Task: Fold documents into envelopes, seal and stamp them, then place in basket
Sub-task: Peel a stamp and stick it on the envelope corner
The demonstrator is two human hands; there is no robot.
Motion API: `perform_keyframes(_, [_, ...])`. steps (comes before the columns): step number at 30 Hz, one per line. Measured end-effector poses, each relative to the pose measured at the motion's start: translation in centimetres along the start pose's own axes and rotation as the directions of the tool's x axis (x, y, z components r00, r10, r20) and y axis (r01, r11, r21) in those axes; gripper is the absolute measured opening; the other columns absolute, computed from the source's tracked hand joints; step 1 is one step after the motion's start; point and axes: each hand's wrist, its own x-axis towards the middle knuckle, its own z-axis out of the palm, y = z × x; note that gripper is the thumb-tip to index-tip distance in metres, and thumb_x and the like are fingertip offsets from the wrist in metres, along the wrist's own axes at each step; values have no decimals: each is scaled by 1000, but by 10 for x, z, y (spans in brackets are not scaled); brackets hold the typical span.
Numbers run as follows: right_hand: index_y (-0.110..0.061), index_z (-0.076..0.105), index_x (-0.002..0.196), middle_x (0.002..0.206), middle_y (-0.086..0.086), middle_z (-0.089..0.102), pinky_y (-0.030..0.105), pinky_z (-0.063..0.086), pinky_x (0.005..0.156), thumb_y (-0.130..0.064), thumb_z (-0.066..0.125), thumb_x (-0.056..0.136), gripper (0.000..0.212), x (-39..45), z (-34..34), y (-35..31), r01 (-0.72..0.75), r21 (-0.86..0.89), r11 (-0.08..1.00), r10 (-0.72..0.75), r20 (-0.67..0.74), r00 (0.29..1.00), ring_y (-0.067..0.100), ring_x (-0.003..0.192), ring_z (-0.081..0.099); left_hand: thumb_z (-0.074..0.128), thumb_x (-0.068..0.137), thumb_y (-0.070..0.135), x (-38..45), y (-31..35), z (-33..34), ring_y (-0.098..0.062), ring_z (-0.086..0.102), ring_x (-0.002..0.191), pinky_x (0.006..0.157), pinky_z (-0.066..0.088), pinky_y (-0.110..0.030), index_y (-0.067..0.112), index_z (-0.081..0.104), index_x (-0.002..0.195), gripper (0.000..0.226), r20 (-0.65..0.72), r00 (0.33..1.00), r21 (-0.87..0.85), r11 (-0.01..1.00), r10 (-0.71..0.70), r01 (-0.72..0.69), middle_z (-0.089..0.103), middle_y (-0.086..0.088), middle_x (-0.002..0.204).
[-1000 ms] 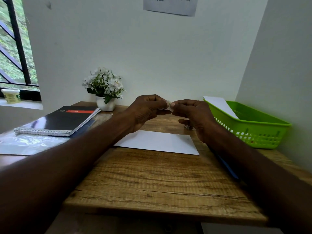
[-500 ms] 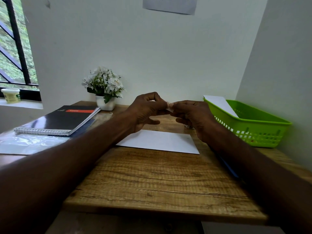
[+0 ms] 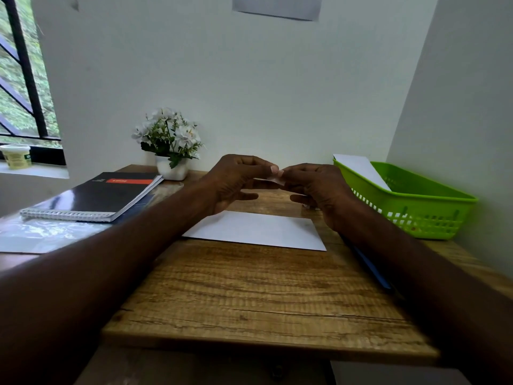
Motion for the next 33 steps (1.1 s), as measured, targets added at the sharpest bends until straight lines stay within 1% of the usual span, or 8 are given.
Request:
perform_keyframes(3, [-11, 81, 93, 93, 8, 80, 35, 59, 81, -23, 84, 81, 17, 0, 2, 1, -19, -25, 1000, 19, -12, 1000, 20, 93, 77, 80, 86, 19, 1, 0, 0, -26, 76, 104, 105, 48, -54, 15, 75, 92, 8, -10, 1000, 24, 1000, 11, -11, 78, -10, 110])
perform_keyframes(7, [-10, 80, 94, 92, 7, 80, 33, 53, 78, -18, 82, 80, 17, -3, 5, 1, -64, 18, 998, 64, -43, 997, 18, 86, 78, 79, 87, 19, 2, -1, 3, -23, 77, 98, 97, 49, -48, 15, 74, 90, 8, -34, 999, 61, 998, 22, -20, 79, -8, 106])
perform_keyframes(12, [-8, 80, 97, 94, 7, 80, 34, 52, 79, -19, 83, 79, 21, -4, 9, 1, -81, 35, 996, 83, -53, 995, 16, 84, 79, 80, 85, 21, 3, -2, 3, -27, 76, 104, 90, 49, -46, 16, 73, 87, 9, -56, 998, 64, 998, 14, -10, 79, -9, 107])
perform_keyframes(19, [-8, 79, 96, 96, 9, 80, 35, 52, 82, -20, 83, 80, 20, -6, 9, -1, -71, 53, 996, 75, -70, 995, 17, 83, 79, 80, 85, 21, 4, -1, 4, -30, 75, 107, 91, 49, -49, 18, 70, 83, 11, -38, 999, 34, 999, 8, -7, 78, -13, 109])
perform_keyframes(24, [-9, 79, 97, 95, 8, 80, 39, 56, 90, -21, 83, 81, 20, -9, 9, -3, -74, 61, 995, 78, -69, 995, 17, 83, 79, 78, 88, 20, 5, 0, 1, -22, 76, 102, 97, 50, -56, 16, 69, 85, 10, -17, 1000, 19, 1000, 8, -8, 78, -8, 102])
perform_keyframes(28, [-5, 77, 102, 96, 9, 80, 42, 57, 94, -19, 84, 81, 26, -9, 10, -5, -80, 70, 994, 85, -71, 994, 18, 83, 79, 78, 87, 19, 5, 1, 0, -21, 75, 104, 95, 51, -57, 15, 69, 88, 11, -9, 1000, 18, 1000, -2, 2, 78, -7, 101])
perform_keyframes(31, [-4, 76, 103, 96, 9, 79, 43, 58, 94, -18, 85, 80, 29, -10, 11, -6, -85, 59, 995, 89, -59, 994, 19, 84, 79, 78, 87, 17, 5, 2, 1, -20, 76, 98, 93, 51, -55, 15, 69, 86, 10, -8, 1000, 31, 1000, -5, 6, 78, -6, 97])
perform_keyframes(33, [-5, 76, 101, 97, 9, 79, 44, 58, 93, -18, 85, 80, 26, -11, 9, -7, -81, 49, 995, 84, -54, 995, 20, 84, 79, 78, 87, 15, 5, 3, -1, -20, 76, 93, 95, 52, -57, 15, 68, 84, 10, -26, 1000, 32, 999, -7, 8, 77, -6, 95])
